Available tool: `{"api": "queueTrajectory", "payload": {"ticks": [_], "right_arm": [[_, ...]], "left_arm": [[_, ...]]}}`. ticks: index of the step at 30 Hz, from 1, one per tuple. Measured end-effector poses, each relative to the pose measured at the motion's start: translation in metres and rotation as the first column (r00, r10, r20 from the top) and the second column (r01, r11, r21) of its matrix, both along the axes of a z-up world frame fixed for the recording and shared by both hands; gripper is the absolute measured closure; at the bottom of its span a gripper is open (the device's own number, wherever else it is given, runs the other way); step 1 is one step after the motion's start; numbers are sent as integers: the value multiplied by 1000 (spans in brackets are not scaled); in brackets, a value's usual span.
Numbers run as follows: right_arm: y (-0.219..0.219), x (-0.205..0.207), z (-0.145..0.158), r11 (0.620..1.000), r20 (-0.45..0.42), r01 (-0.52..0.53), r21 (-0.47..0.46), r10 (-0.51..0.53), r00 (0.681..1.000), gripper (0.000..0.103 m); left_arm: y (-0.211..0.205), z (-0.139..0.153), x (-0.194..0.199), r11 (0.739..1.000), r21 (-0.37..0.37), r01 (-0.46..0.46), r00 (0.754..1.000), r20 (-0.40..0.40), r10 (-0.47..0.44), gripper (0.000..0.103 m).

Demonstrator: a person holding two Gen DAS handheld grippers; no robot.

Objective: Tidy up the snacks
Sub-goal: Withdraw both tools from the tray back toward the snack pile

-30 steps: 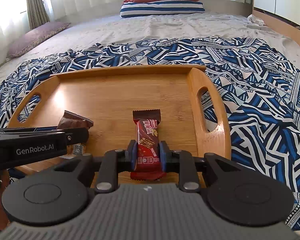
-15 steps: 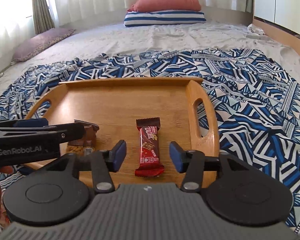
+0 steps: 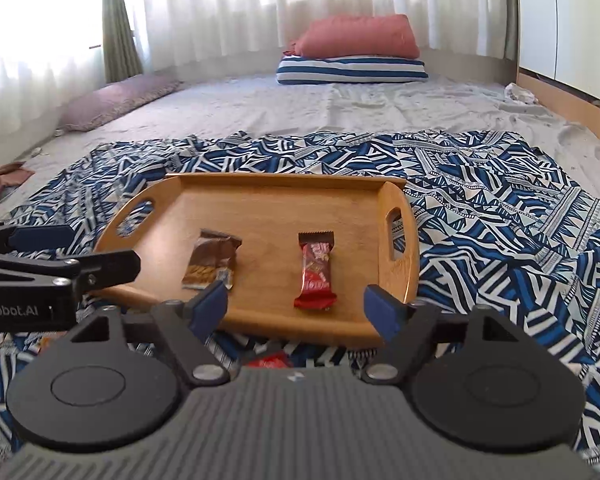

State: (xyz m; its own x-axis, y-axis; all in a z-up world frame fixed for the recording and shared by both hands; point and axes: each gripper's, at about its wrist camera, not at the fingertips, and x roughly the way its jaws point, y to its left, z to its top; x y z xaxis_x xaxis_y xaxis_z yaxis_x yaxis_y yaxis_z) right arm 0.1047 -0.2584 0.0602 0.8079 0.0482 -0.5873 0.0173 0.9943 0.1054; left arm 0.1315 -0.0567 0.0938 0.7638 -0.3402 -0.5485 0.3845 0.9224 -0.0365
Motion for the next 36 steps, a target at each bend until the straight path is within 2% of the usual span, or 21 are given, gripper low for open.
{"api": "queueTrajectory", "payload": {"ticks": [15, 22, 32, 34, 36], "right_arm": [[23, -69, -23, 997, 18, -51, -56, 52, 998, 13], [33, -93, -40, 998, 41, -49, -44, 51, 998, 13], [52, -106, -64, 998, 48, -43, -45, 45, 998, 10], [54, -107, -65, 999, 50, -39, -36, 41, 998, 9], [55, -108, -66, 999, 53, -36, -24, 37, 998, 9]], "left_arm": [[31, -26, -83, 999, -8, -38, 998, 48, 38, 9], [40, -40, -112, 998, 6, -63, 994, 87, 62, 8], [58, -69, -130, 987, 37, -153, 987, 56, 151, 8], [62, -74, -130, 985, 39, -170, 984, 53, 168, 10], [64, -78, -128, 981, 48, -186, 982, 38, 184, 21]]}}
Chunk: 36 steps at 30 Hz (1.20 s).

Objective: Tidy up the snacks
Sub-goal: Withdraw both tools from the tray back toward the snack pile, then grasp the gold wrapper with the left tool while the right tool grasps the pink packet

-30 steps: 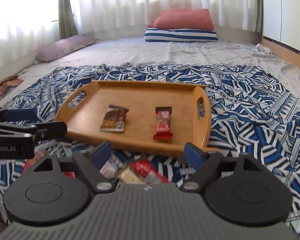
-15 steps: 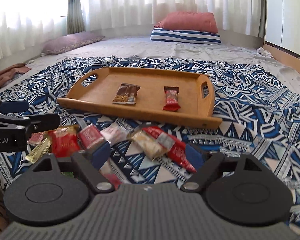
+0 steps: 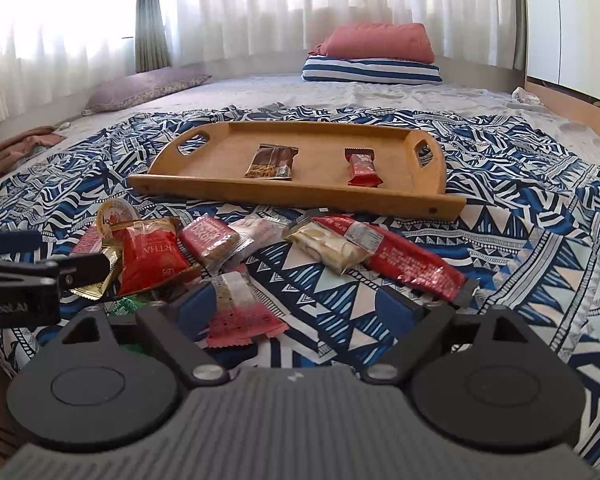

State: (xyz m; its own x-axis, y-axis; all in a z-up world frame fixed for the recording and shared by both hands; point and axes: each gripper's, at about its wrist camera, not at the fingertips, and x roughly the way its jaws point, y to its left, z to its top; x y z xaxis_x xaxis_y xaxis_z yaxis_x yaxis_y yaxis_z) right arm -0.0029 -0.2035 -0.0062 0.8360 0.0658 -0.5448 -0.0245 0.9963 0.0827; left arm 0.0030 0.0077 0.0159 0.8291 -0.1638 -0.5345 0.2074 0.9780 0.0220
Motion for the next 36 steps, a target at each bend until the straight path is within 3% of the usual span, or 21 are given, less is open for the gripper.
{"api": "queueTrajectory", "payload": {"ticks": [3, 10, 12, 29, 31, 34, 36], "right_arm": [[1, 1, -1, 1000, -9, 3, 17, -3, 1000, 9], [6, 5, -10, 1000, -37, -18, -5, 17, 999, 9], [7, 6, -11, 1000, -42, -20, -9, 20, 999, 9], [19, 16, -18, 995, -61, -68, -75, 63, 996, 4], [18, 17, -18, 996, -62, -67, -64, 63, 996, 4], [17, 17, -18, 996, -62, -66, -56, 63, 996, 6], [18, 17, -17, 996, -60, -73, -52, 70, 996, 11]], "left_arm": [[2, -5, 3, 1000, -3, -17, 1000, -25, 17, 30], [2, -12, 7, 1000, -13, -21, 998, -51, 20, 40], [1, -14, 10, 999, -22, -23, 998, -65, 22, 53], [-11, -18, 23, 999, -3, -32, 996, -88, 32, 55], [-12, -18, 24, 1000, -6, -25, 996, -90, 25, 58], [-11, -17, 23, 1000, -26, -6, 995, -97, 4, 75], [-9, -15, 23, 999, -39, -5, 995, -101, 1, 76]]}}
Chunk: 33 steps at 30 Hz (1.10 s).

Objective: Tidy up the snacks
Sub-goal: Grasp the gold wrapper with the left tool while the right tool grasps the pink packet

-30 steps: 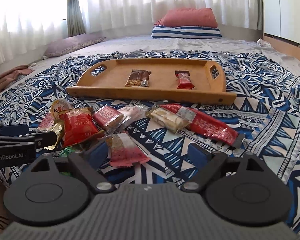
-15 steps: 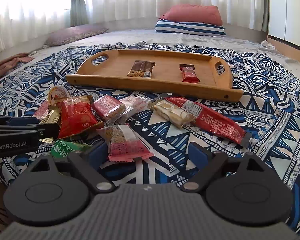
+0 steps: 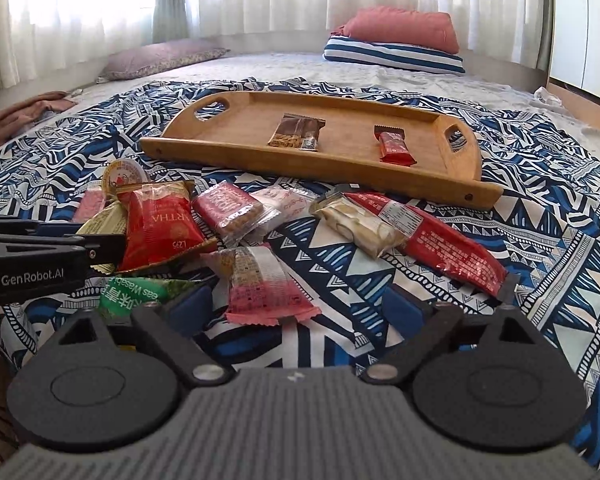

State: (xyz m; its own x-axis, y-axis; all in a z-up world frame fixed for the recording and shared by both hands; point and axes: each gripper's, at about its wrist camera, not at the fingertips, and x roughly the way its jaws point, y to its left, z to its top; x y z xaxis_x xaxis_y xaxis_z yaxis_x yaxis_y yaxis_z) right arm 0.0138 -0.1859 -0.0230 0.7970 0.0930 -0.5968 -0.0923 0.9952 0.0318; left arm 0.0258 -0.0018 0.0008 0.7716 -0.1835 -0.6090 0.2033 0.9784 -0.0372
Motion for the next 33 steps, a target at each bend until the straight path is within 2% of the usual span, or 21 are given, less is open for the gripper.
{"api": "queueTrajectory", "payload": {"ticks": [2, 7, 10, 14, 22, 25, 27, 29, 32, 33], "right_arm": [[1, 0, 1, 1000, 0, -10, 5, 10, 1000, 14], [6, -1, 4, 999, 5, -40, -2, 40, 999, 23], [8, -2, 6, 999, 15, -46, -8, 46, 999, 36], [11, -2, 8, 999, 11, -50, 2, 50, 999, 59], [21, -9, 12, 997, 39, -43, -58, 46, 998, 66], [18, -10, 14, 999, 40, -30, -44, 31, 999, 66], [16, -11, 15, 999, 42, -20, -39, 21, 999, 66], [13, -13, 16, 999, 46, -7, -34, 9, 999, 66], [8, -14, 19, 1000, 51, 14, -26, -13, 999, 66], [6, -15, 20, 1000, 52, 22, -22, -20, 998, 66]], "left_arm": [[1, 1, 0, 1000, -9, -3, 1000, 1, 3, 82], [3, 7, -4, 1000, -12, 7, 1000, 10, -7, 85], [4, 8, -6, 1000, -10, 8, 1000, 12, -8, 86], [5, 10, -8, 1000, -13, 3, 1000, 13, -3, 88], [12, 9, -5, 999, -32, -24, 1000, -12, 24, 88], [12, 7, -1, 998, -43, -41, 999, -13, 41, 82], [12, 5, 4, 997, -64, -40, 999, -20, 39, 67], [13, 2, 10, 994, -93, -58, 998, -26, 56, 60], [13, -1, 18, 992, -96, -87, 996, -37, 83, 64], [12, -1, 18, 992, -88, -93, 995, -32, 91, 75]]}}
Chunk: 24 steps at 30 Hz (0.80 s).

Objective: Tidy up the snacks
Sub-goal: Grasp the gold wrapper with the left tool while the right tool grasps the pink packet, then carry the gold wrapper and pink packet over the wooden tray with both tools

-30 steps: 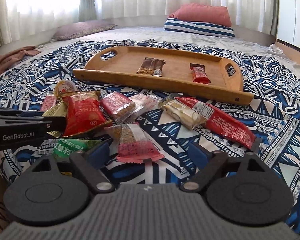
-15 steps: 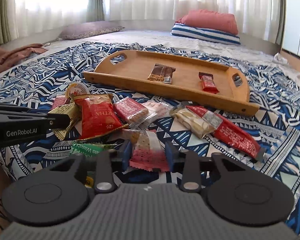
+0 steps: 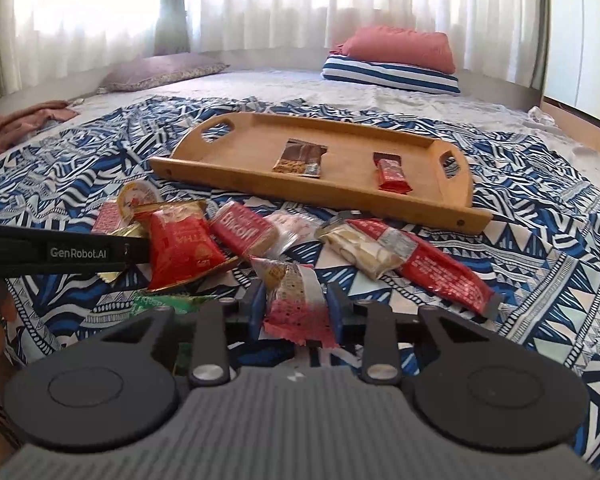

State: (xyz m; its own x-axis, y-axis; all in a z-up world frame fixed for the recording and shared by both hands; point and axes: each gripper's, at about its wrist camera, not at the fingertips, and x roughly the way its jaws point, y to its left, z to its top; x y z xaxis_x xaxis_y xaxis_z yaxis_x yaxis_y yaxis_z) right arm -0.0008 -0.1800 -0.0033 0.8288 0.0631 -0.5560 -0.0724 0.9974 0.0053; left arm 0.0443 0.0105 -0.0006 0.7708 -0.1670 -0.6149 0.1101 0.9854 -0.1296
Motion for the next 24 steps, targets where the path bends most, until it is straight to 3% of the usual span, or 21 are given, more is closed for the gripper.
{"api": "queueTrajectory", "payload": {"ticks": [1, 5, 14, 24], "right_arm": [[-2, 0, 1, 1000, 2, 7, 4, -8, 1000, 66], [-9, -1, 5, 999, 16, 39, 6, -39, 999, 66], [-26, 5, 21, 992, 52, 124, 10, -124, 991, 66], [-46, 27, 40, 983, 91, 184, 25, -186, 978, 66]], "left_arm": [[-1, 1, 1, 1000, 8, 1, 1000, -1, -1, 81], [2, 5, -2, 1000, -18, 2, 1000, -7, -2, 84], [13, 38, -21, 999, -42, 1, 999, 43, 1, 85], [10, 74, -1, 997, -51, 50, 995, 87, -45, 85]]}}
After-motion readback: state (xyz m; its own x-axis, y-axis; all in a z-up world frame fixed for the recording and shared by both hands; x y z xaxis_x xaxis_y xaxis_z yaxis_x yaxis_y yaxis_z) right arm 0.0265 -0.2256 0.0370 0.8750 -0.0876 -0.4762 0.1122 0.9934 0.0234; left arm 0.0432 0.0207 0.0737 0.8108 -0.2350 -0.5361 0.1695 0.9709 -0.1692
